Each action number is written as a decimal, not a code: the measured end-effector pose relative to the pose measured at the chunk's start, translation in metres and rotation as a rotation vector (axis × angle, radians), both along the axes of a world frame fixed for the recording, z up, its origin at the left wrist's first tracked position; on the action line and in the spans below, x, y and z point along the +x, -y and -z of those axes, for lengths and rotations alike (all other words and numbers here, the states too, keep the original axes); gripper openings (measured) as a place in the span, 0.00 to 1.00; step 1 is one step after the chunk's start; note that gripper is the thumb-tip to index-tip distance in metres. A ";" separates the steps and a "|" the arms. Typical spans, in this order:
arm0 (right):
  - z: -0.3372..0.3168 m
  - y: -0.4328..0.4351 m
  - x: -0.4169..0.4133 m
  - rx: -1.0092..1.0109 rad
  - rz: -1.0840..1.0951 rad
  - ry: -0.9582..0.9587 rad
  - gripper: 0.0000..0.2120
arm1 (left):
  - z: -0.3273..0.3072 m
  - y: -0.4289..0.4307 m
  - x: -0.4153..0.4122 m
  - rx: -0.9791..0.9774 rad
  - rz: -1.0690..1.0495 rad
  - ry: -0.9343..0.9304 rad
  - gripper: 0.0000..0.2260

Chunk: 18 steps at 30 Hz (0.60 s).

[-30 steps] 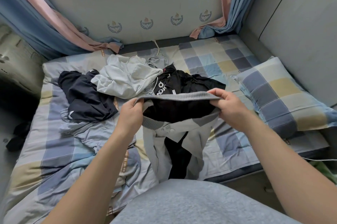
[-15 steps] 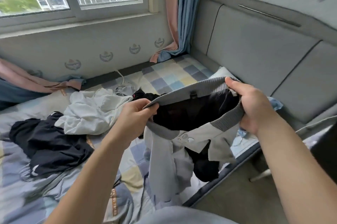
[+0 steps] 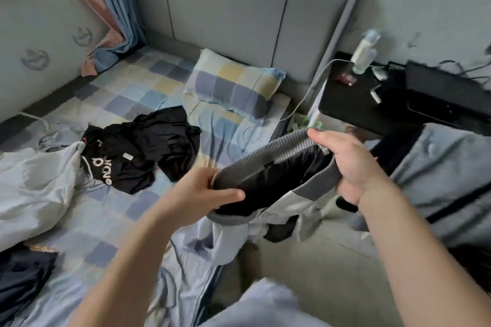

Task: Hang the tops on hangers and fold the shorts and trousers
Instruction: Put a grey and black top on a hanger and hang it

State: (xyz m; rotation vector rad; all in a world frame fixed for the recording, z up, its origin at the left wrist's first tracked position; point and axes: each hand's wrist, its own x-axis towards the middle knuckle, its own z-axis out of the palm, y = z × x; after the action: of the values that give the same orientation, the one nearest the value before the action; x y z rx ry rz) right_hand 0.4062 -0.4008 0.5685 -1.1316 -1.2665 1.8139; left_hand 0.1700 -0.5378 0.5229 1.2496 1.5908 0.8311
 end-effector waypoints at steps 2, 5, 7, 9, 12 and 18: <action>0.003 0.014 0.035 0.004 0.107 0.065 0.07 | 0.012 -0.012 0.023 -0.056 0.066 -0.094 0.15; 0.005 0.034 0.089 -0.007 0.299 0.145 0.18 | 0.022 -0.034 0.065 0.004 0.117 -0.195 0.13; 0.006 0.048 0.124 -0.027 0.391 0.176 0.27 | 0.023 -0.049 0.095 0.044 0.166 -0.188 0.10; 0.006 0.060 0.161 -0.026 0.457 0.192 0.18 | 0.023 -0.062 0.129 0.043 0.224 -0.122 0.10; 0.010 0.074 0.221 -0.019 0.587 0.188 0.07 | 0.020 -0.080 0.189 -0.011 0.289 0.024 0.15; 0.010 0.086 0.352 -0.019 0.852 0.149 0.08 | 0.018 -0.125 0.328 -0.061 0.471 0.091 0.13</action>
State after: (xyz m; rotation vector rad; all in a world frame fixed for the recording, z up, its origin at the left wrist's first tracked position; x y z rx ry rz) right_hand 0.7585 -0.4870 0.5584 -1.5295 -0.6592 1.1118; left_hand 0.4982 -0.4124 0.5045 1.4422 1.1702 0.5259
